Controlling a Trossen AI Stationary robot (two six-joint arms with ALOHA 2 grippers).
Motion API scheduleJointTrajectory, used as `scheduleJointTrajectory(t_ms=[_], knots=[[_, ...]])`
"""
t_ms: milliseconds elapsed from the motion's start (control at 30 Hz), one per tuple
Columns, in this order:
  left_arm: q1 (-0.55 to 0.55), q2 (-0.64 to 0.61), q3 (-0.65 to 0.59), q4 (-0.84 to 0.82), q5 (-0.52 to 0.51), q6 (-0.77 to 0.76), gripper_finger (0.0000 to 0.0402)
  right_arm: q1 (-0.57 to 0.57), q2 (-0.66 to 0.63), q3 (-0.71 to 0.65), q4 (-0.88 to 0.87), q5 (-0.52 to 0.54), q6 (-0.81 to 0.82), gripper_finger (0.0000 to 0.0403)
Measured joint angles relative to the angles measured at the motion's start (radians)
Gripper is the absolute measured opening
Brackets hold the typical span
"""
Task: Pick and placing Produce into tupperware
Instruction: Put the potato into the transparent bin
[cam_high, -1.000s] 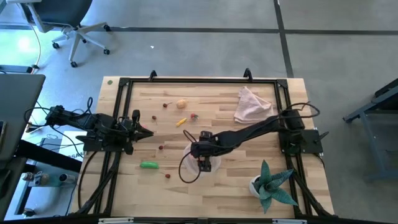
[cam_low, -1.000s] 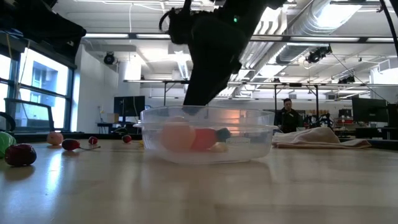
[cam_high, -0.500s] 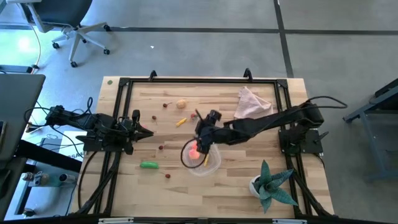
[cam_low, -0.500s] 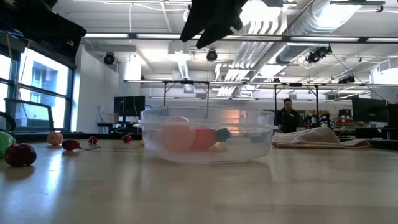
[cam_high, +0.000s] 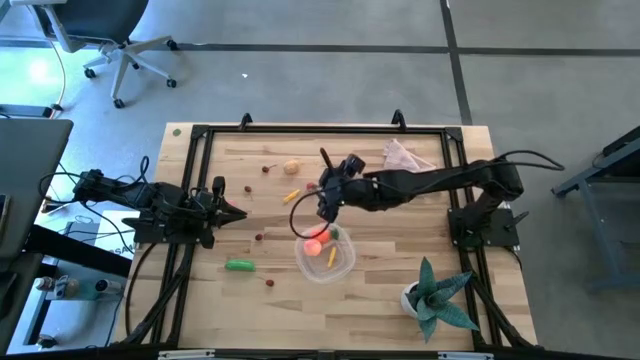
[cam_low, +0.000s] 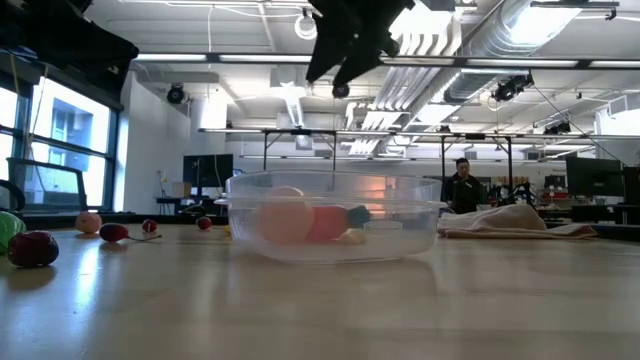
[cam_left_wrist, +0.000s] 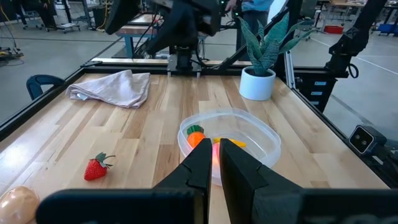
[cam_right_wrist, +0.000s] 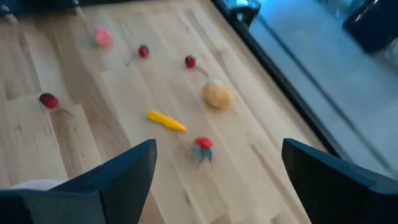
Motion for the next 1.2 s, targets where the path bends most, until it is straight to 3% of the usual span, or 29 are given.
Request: scheduleJointTrajectory(t_ms=[300, 733, 1000, 1200], knots=[[0.0, 0.0, 0.0, 0.0, 0.0, 0.0, 0.0021, -0.041, 0.001, 0.0, -0.093, -0.087, 0.033, 0.0317], [0.0, 0.0, 0.0, 0.0, 0.0, 0.0, 0.0021, -0.085, -0.109, -0.037, -0.098, -0.163, -0.03, 0.0193], [0.0, 0.0, 0.0, 0.0, 0.0, 0.0, 0.0021, -0.162, -0.34, -0.386, 0.161, -0.299, -0.053, 0.0141], [0.0, 0.0, 0.0, 0.0, 0.0, 0.0, 0.0021, -0.194, -0.516, -0.597, 0.278, -0.347, -0.053, 0.013]])
